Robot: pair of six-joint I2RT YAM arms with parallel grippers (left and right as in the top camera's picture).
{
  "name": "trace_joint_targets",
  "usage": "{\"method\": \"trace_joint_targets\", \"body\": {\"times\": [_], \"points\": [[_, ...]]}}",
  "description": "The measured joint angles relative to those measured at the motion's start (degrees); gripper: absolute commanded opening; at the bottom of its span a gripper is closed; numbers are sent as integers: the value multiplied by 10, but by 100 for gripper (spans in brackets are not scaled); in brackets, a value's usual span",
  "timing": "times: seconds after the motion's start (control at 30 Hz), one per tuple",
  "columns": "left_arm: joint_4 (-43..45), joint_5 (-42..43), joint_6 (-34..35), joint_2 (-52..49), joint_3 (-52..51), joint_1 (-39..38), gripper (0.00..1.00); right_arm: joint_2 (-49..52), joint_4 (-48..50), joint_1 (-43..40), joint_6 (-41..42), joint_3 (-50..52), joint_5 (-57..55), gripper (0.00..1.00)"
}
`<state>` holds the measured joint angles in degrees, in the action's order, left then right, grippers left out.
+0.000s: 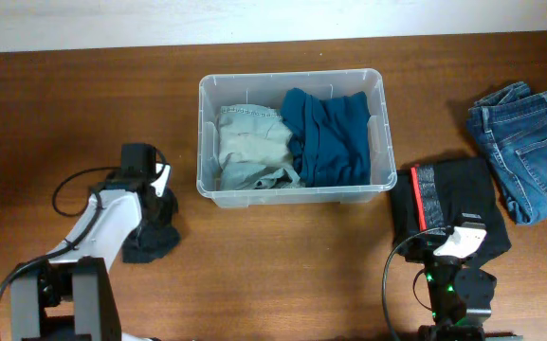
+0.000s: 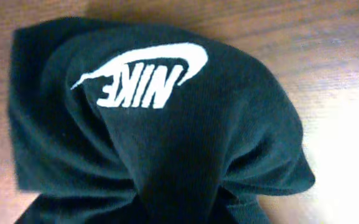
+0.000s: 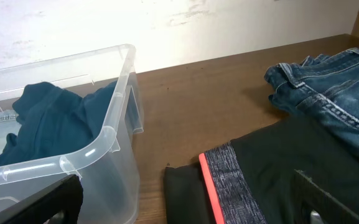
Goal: Pack container
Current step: 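Lower the left gripper onto the black Nike shirt and close on it, then lift the black shirt with the left gripper over the container's left side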
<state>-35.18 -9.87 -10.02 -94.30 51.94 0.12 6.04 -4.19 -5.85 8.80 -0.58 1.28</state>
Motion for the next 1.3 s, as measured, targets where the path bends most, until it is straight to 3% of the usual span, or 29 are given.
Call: {"method": "trace_joint_targets", "body": {"times": [0.13,0.3,0.57,0.77,1.0,1.3], "points": [[-62,7,24,0,75,0,1,0,0,0,0,0,0,99],[-142,20,111,16,228,0,1,0,0,0,0,0,0,99],[-172,118,179,43,396,-47,1,0,0,0,0,0,0,99],[-142,137,189,45,411,-136,1,0,0,0,0,0,0,99],[-111,92,193,24,411,-224,1,0,0,0,0,0,0,99],[-51,59,211,-58,411,-261,1,0,0,0,0,0,0,99]]}}
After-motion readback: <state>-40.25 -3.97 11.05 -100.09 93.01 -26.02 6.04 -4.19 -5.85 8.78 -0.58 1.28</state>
